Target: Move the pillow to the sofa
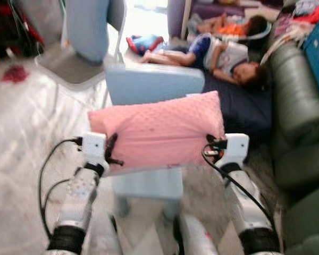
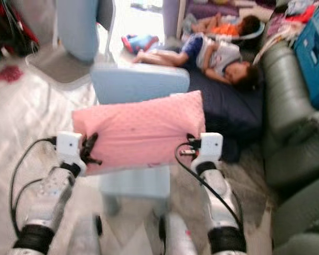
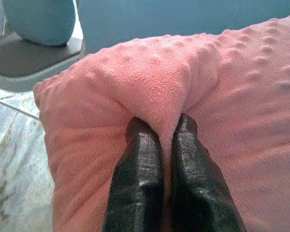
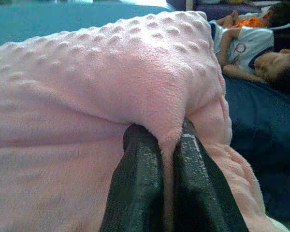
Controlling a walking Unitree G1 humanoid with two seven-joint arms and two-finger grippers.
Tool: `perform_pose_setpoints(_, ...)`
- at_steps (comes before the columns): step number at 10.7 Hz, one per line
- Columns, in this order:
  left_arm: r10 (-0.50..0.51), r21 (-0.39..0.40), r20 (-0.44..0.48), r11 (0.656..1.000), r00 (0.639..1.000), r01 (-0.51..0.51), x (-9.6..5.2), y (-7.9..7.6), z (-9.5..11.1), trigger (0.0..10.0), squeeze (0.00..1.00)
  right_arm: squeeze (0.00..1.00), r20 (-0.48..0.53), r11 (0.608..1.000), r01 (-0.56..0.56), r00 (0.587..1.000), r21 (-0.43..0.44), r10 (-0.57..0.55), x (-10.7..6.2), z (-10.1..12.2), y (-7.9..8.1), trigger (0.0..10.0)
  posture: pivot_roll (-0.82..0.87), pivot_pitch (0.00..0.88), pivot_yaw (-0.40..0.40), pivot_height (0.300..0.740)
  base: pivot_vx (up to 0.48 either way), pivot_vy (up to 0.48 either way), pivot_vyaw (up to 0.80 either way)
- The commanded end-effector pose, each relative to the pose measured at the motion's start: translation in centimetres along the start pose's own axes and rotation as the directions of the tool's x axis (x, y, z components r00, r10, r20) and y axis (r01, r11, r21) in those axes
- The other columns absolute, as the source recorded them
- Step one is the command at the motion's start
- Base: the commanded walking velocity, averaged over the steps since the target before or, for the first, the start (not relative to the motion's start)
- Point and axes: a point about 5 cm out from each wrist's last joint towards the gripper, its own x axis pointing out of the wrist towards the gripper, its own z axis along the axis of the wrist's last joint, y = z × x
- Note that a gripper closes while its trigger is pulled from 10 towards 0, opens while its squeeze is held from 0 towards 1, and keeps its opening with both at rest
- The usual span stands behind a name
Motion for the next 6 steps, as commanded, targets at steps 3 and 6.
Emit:
perform_pose_setpoints(3,0.022,0.017,-0.019,1.000,1.000,-0.022,0.1,0.6,-0.2,10.0,0.00,0.00,0.031,0.999,0.049,0.998,-0.012,-0.049,-0.1,0.9,-0.9,10.0,-0.03,0.000,-0.058,0.735,0.000,0.000,0.00)
perform_pose_setpoints(6,-0.048,0.021,-0.045,0.999,0.998,0.049,-0.1,-0.9,-0.8,10.0,0.00,0.00,0.034,0.998,0.058,0.998,-0.017,-0.057,-0.2,1.0,-1.1,10.0,-0.04,0.000,-0.049,0.740,0.000,0.000,0.00)
